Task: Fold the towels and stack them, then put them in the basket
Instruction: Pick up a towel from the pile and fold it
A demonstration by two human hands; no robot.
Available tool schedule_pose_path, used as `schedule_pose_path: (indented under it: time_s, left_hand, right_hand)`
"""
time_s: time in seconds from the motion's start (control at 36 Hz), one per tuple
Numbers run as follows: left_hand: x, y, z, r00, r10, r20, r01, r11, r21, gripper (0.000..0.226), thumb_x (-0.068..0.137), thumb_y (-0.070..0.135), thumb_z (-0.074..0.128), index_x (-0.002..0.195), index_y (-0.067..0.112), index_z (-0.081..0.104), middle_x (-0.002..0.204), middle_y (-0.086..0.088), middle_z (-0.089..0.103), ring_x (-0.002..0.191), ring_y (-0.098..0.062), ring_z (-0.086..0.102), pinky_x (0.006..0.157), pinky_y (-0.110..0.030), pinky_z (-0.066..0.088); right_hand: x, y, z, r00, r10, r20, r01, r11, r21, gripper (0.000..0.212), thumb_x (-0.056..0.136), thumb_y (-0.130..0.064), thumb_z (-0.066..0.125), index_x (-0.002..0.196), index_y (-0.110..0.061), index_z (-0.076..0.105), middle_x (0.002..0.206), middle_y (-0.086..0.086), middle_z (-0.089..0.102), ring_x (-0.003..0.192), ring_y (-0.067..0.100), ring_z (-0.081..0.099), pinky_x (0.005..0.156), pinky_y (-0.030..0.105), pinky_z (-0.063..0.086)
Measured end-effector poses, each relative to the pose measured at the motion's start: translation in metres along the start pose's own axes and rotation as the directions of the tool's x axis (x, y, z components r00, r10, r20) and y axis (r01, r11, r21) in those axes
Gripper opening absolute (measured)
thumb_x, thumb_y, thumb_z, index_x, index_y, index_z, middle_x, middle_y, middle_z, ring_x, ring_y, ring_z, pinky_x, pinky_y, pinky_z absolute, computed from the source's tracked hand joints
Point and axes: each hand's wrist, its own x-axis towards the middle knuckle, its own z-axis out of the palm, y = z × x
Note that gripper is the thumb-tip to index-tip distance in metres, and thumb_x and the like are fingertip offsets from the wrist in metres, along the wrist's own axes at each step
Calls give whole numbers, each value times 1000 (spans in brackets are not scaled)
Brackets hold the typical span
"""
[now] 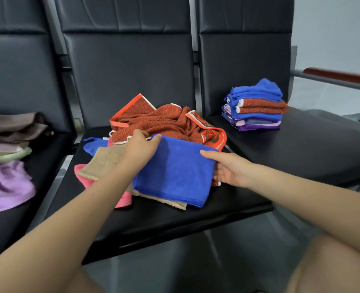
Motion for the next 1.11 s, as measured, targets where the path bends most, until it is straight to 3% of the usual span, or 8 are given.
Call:
schedule_pose_path:
  time_s: [0.08, 0.19, 0.31, 0.44, 0.69, 0.86, 1.0, 1.11]
  left_hand:
    - [-1, -1, -6, 1000, -5, -4, 5, 1000, -15, 35, 91, 36, 58, 115, 10, 56, 102, 0, 54, 98, -21, 54, 73, -27, 35]
    - [-8, -5, -14, 1000, -7, 5, 7, 994, -108, 10, 91, 22, 58, 97, 17, 63, 92, 2, 58, 78, -15, 52, 59, -27, 38]
    - [-15, -10, -23, 997, -75, 30, 79, 979, -188, 4, 89, 18, 61, 85, 19, 60, 74, -2, 54, 55, -22, 48, 52, -30, 44]
    - [-29, -2, -31, 995, -71, 67, 63, 992, 114, 29, 88, 50, 56, 80, 23, 62, 80, -9, 69, 71, -30, 68, 71, -37, 56]
    - [-53, 14, -36, 990, -104, 100, 43, 875, 482, 60, 83, 74, 43, 98, 21, 67, 82, 5, 66, 62, -9, 53, 50, -25, 25]
    - [-63, 12, -23, 938, -133, 320, 117, 991, 68, 43, 94, 41, 57, 127, 14, 58, 127, -4, 60, 109, -22, 57, 89, -25, 42]
    - [-79, 31, -23, 986, 12, 166, -1, 998, -67, 38, 102, 29, 44, 133, 10, 53, 134, -7, 55, 122, -24, 49, 69, -14, 26]
    - [-88, 59, -19, 991, 29, 129, 1, 973, -230, 39, 102, 28, 41, 137, 11, 49, 138, -6, 52, 125, -25, 47, 88, -20, 29]
  right_hand:
    - [-7, -1, 1, 999, 3, 45, -1, 999, -45, 24, 86, -28, 70, 108, -20, 65, 97, 0, 72, 80, 14, 65, 66, 23, 47]
    - [-11, 5, 0, 992, -88, 95, 98, 989, -107, 31, 90, -15, 66, 120, -16, 62, 115, 5, 71, 102, 22, 68, 88, 33, 53]
    - [-19, 8, 5, 983, -164, 82, 174, 975, -138, 23, 95, -9, 57, 115, -19, 62, 110, 1, 71, 96, 17, 69, 73, 26, 56]
    - [-20, 7, 9, 978, -205, 40, 207, 974, -92, 19, 97, -9, 54, 108, -22, 62, 111, 3, 70, 101, 21, 67, 79, 32, 56]
    - [-19, 10, 10, 992, -115, 59, 115, 993, -12, 34, 93, -12, 61, 127, -11, 58, 121, 9, 67, 109, 24, 65, 86, 35, 55]
    - [-24, 14, 17, 982, -178, 60, 187, 962, -201, 32, 96, -8, 57, 128, -6, 57, 125, 10, 64, 114, 23, 62, 94, 37, 53]
    - [-32, -5, 17, 965, -256, -56, 246, 958, -148, 36, 100, -12, 49, 135, -7, 51, 130, 12, 61, 118, 28, 59, 103, 46, 46]
    - [-44, -28, 7, 936, -316, -155, 324, 946, 28, 31, 99, -7, 49, 129, -2, 55, 122, 12, 64, 111, 28, 61, 96, 39, 49]
